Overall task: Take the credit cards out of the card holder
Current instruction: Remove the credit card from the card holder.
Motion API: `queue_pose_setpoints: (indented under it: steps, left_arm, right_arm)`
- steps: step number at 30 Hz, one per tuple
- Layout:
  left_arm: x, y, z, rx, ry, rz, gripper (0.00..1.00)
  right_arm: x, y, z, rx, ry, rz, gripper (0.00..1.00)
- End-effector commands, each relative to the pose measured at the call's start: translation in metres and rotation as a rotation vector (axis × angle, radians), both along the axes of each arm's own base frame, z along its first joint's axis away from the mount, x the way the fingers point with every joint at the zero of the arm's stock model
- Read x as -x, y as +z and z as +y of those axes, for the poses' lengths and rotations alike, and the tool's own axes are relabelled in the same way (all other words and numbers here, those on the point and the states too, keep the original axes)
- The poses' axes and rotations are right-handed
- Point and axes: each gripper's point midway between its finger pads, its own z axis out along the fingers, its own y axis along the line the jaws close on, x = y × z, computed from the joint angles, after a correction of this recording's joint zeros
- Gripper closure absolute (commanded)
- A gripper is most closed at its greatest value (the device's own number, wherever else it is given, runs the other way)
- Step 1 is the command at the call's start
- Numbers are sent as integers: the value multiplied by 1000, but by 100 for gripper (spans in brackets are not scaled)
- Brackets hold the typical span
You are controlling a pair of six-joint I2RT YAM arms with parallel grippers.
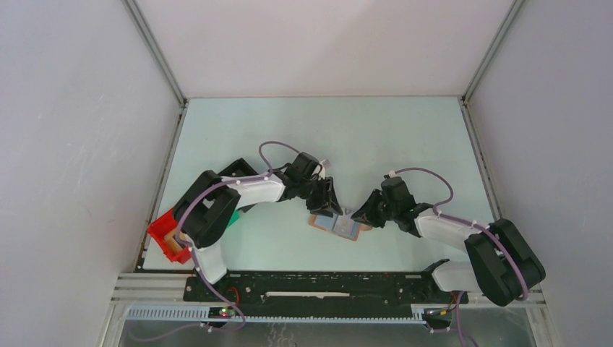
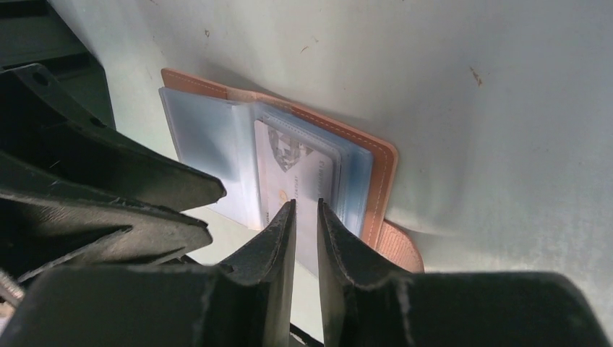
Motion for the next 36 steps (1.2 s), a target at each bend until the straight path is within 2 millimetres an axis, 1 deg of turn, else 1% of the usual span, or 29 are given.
queue_pose_setpoints:
  steps: [1, 6, 14, 21, 25, 32, 36]
  left_arm:
    - [0, -7, 1, 21, 2, 12, 52]
    - [2, -20, 4, 5, 2, 36, 51]
    - [2, -27, 9, 8, 13, 50, 52]
    - [4, -34, 9, -1, 17, 67, 53]
    - [3, -35, 9, 6, 19, 65, 54]
    - [5, -40, 11, 2, 27, 83, 56]
    - [2, -38, 9, 20, 32, 69, 58]
  right_arm:
    - [-1, 1, 3, -6, 1, -13, 75]
    - [0, 0, 1, 0, -8, -10, 75]
    - [3, -1, -4, 10, -21, -19, 75]
    - [4, -3, 0, -2, -1, -12, 75]
    - [3, -3, 3, -13, 7, -15, 75]
    - [2, -2, 18, -90, 40, -5, 75]
    - [3, -4, 22, -115, 40, 9, 75]
